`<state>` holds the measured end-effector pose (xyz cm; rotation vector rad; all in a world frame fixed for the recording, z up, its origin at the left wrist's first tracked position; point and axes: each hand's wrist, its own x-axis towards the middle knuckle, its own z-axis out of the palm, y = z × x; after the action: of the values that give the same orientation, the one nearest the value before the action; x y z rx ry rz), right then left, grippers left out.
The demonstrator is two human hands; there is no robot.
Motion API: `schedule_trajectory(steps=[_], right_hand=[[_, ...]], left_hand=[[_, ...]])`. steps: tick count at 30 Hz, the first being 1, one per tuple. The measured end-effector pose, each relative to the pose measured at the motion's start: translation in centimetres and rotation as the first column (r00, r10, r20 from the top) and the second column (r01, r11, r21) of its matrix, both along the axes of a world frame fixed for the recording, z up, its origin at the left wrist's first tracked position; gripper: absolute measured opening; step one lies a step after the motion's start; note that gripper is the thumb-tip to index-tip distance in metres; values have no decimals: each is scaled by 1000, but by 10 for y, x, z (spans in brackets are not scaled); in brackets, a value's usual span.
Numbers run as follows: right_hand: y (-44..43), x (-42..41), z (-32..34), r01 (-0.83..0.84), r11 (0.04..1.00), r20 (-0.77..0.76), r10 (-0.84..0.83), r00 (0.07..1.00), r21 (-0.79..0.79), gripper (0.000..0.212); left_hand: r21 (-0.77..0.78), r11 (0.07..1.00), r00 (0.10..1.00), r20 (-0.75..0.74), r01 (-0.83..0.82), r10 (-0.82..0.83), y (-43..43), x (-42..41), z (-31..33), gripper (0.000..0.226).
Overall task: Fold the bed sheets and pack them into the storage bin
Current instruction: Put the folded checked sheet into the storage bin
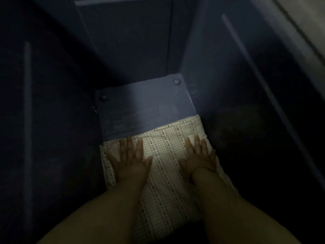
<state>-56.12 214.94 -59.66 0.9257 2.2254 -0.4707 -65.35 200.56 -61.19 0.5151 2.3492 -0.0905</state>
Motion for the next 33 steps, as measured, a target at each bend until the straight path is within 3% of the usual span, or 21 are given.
schedule_trajectory(steps=[3, 5, 9, 11, 14, 16, 19, 23, 26, 29, 33], right_hand=[[-2, 5, 55, 16, 997, 73, -10, 997, -78, 72], [-9, 6, 96, 7, 992, 94, 5, 996, -123, 69], [-28, -16, 210, -85, 993, 43, 89, 995, -81, 54], [-40, -29, 277, -100, 992, -7, 100, 995, -74, 46], [-63, -46, 378, -126, 992, -132, 127, 983, 14, 37], [-84, -64, 456, -159, 979, -260, 187, 947, 125, 35], [-121, -88, 556, -216, 953, -388, 286, 876, 214, 34], [-193, -116, 660, -265, 922, -534, 381, 755, 283, 33], [-264, -116, 701, -364, 896, -606, 440, 663, 253, 29], [-327, -101, 720, -479, 862, -615, 472, 632, 169, 27], [-406, -77, 728, -471, 882, -701, 355, 619, 32, 22]], left_hand=[[-135, 988, 990, 130, 73, -56, 6, -14, 44, 62], [-143, 983, 977, 194, 119, -90, 5, -21, 83, 60], [158, 949, 935, 188, 274, -301, 3, -38, 213, 49], [282, 922, 941, 132, 265, -311, -4, -46, 287, 46], [393, 906, 983, 30, 154, -180, -42, -62, 392, 39], [462, 887, 999, -36, 22, -6, -91, -75, 469, 33], [546, 821, 961, -92, -169, 259, -170, -83, 563, 27], [677, 651, 787, -170, -344, 593, -285, -71, 654, 24], [733, 506, 595, -174, -454, 785, -372, -40, 693, 23], [779, 370, 410, -160, -506, 898, -450, -5, 716, 20], [779, 151, 112, -103, -608, 988, -543, 51, 726, 21]])
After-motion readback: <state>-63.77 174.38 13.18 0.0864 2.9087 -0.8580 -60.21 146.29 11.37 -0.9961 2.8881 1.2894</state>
